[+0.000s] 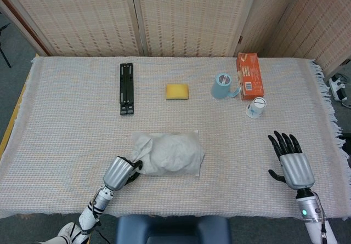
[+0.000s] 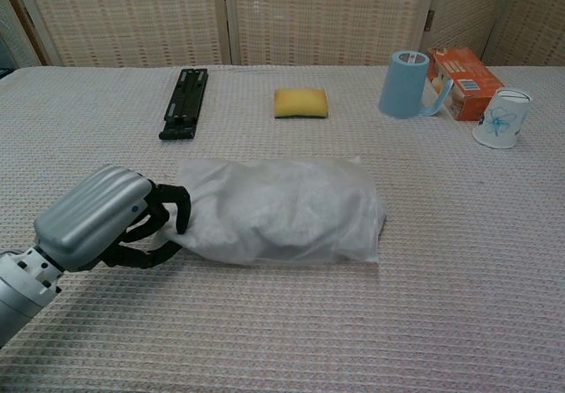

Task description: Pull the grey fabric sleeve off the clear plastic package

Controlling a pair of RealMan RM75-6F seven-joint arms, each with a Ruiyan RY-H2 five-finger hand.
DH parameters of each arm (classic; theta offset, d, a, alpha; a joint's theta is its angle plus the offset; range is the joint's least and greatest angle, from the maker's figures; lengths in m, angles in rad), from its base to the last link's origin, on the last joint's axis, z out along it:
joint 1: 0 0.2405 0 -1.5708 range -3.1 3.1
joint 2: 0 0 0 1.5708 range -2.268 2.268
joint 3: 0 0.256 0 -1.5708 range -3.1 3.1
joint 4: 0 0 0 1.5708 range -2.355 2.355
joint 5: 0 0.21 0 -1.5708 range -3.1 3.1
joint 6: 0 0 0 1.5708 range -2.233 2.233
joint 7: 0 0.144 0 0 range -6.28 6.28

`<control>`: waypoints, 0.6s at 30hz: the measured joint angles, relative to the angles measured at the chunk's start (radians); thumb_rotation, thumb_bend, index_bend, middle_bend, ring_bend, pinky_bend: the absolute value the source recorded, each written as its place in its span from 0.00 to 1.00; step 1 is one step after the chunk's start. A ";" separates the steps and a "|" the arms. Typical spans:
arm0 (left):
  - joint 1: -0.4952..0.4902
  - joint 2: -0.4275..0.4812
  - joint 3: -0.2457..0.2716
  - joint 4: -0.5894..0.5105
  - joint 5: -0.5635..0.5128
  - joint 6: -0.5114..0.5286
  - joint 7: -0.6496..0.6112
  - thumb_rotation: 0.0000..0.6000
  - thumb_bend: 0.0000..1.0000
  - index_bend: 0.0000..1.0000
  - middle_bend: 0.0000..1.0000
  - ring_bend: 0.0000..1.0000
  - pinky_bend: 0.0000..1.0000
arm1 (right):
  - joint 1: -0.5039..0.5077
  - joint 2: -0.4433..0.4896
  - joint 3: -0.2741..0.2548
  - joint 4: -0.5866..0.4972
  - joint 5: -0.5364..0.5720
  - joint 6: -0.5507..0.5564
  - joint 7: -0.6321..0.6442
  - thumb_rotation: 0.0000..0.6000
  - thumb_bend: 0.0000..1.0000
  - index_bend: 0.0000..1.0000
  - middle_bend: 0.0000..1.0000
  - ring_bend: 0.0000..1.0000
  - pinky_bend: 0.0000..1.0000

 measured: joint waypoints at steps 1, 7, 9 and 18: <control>-0.001 -0.001 0.003 0.003 0.002 0.003 -0.002 1.00 0.59 0.75 1.00 1.00 1.00 | 0.010 -0.006 -0.001 0.012 -0.002 -0.017 0.013 1.00 0.20 0.15 0.00 0.00 0.00; -0.010 -0.011 0.012 0.009 0.000 0.002 -0.009 1.00 0.59 0.75 1.00 1.00 1.00 | 0.083 -0.072 0.005 0.099 -0.039 -0.077 0.126 1.00 0.31 0.34 0.00 0.00 0.00; -0.012 -0.013 0.013 0.010 -0.003 0.002 -0.010 1.00 0.59 0.75 1.00 1.00 1.00 | 0.105 -0.103 0.013 0.126 -0.051 -0.083 0.167 1.00 0.33 0.37 0.00 0.00 0.00; -0.019 -0.010 0.013 0.001 -0.012 0.003 -0.008 1.00 0.59 0.75 1.00 1.00 1.00 | 0.189 -0.225 0.041 0.219 -0.028 -0.174 0.250 1.00 0.34 0.37 0.00 0.00 0.00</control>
